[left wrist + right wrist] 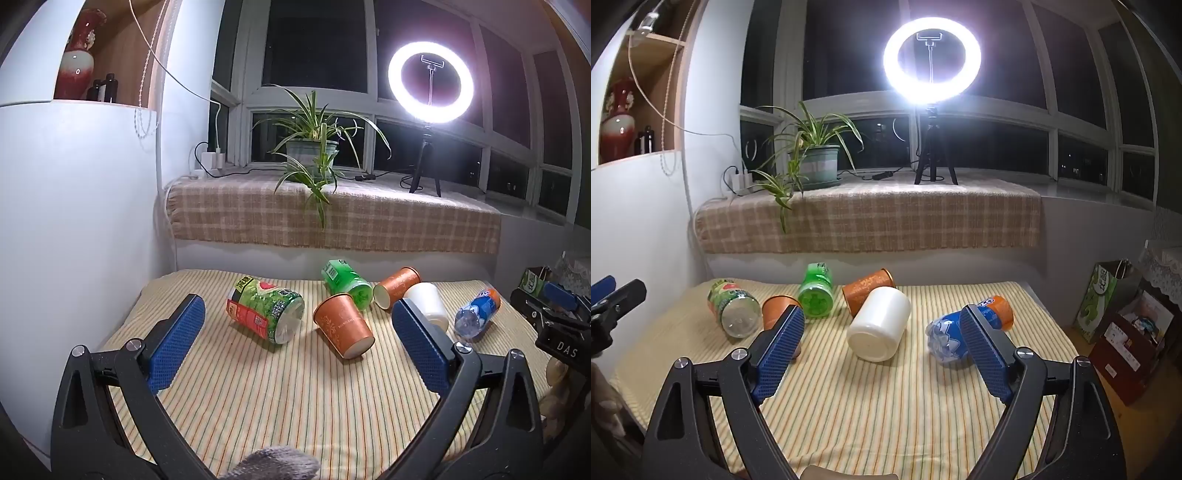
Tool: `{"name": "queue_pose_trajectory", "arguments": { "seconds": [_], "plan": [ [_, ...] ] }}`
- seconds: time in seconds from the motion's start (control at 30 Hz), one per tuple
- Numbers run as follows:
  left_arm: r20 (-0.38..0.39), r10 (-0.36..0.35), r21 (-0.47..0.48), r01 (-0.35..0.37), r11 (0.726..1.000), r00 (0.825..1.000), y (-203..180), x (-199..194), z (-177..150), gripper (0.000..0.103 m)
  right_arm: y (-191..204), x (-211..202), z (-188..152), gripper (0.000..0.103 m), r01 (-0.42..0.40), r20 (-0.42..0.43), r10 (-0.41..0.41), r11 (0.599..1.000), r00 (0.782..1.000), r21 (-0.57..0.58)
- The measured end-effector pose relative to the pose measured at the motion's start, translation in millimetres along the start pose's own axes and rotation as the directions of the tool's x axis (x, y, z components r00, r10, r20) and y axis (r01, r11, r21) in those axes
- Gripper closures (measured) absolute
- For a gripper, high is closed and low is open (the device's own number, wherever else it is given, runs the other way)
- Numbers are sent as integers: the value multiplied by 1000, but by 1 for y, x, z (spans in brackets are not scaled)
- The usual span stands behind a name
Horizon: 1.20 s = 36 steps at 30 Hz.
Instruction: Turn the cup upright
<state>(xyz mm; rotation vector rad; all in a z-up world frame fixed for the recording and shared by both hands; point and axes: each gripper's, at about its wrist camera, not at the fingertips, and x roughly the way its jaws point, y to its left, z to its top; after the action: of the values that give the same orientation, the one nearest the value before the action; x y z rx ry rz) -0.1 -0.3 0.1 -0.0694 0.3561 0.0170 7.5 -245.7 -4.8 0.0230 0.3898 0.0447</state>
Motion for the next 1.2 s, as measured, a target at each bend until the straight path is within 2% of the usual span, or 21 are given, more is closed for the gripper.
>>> {"name": "queue_pose_trajectory", "arguments": {
  "seconds": [1.2],
  "plan": [
    [-2, 6, 12, -6, 1000, 1000, 0, 0, 0, 0, -4, 5, 0, 17, 1, -13, -1, 1000, 1000, 2]
  ]
}}
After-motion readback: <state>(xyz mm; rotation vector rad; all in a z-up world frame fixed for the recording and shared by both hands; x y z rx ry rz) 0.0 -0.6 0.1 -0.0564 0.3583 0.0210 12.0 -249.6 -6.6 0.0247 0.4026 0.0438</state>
